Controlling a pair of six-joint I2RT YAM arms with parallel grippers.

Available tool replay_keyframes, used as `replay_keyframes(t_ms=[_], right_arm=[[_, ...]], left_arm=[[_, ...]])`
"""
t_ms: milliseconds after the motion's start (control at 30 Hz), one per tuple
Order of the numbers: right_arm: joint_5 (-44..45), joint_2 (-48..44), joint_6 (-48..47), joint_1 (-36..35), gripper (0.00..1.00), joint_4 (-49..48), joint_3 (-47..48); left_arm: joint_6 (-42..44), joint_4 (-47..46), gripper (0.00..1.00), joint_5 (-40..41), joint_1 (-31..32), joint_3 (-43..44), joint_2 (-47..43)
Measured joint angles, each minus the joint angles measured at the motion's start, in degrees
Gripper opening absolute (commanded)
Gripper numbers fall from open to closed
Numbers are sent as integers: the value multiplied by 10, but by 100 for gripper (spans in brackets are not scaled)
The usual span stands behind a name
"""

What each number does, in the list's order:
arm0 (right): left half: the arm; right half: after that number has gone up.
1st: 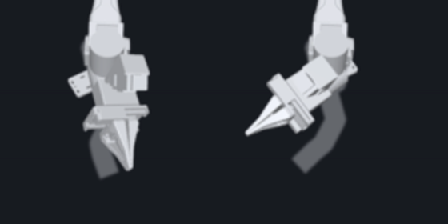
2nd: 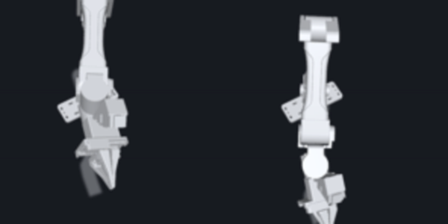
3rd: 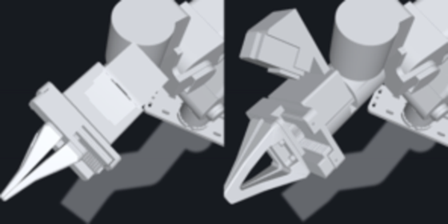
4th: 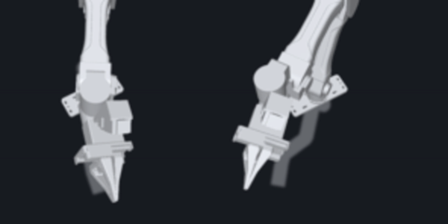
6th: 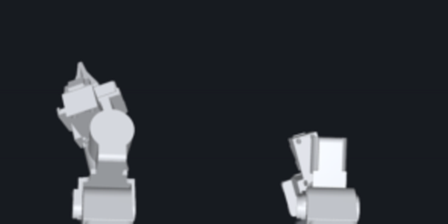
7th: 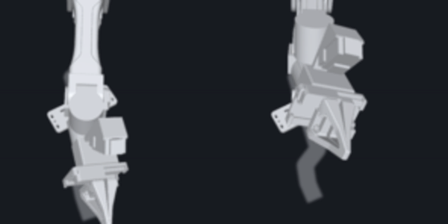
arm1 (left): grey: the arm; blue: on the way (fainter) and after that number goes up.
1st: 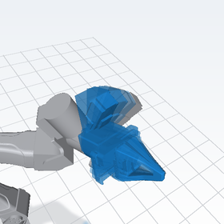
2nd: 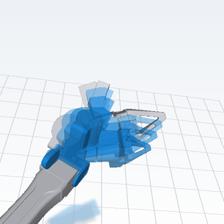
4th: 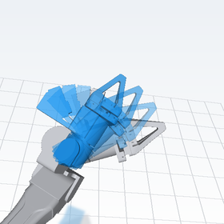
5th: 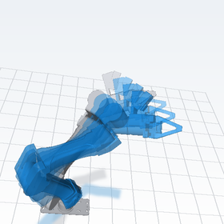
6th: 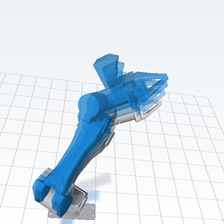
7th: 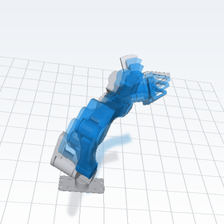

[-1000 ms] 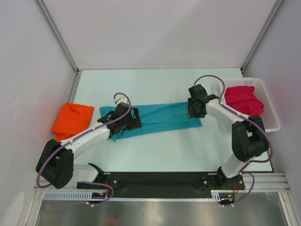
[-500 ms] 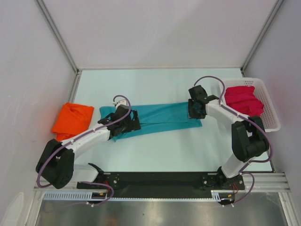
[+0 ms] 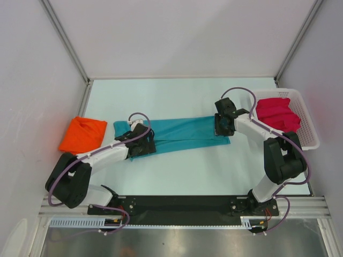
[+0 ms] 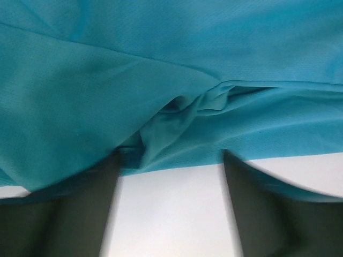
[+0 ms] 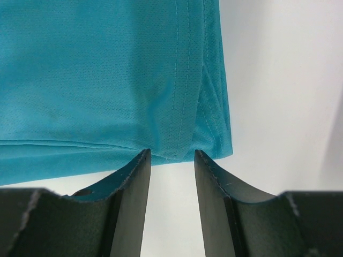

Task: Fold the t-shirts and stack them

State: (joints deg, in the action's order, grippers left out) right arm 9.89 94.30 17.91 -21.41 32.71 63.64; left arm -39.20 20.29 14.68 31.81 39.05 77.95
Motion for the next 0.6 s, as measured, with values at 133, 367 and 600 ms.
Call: replay_keyframes(t_ms=[133,367,600], right_arm=[[0,0,0,0,43,0,0],[2,0,0,2,43,0,0],[2,0,0,3,43,0,0]], left_arm=[[2,3,19,3,-9,9,28],[2,3,20,3,-11,40,50],[2,10,0,9,-11,47,45]])
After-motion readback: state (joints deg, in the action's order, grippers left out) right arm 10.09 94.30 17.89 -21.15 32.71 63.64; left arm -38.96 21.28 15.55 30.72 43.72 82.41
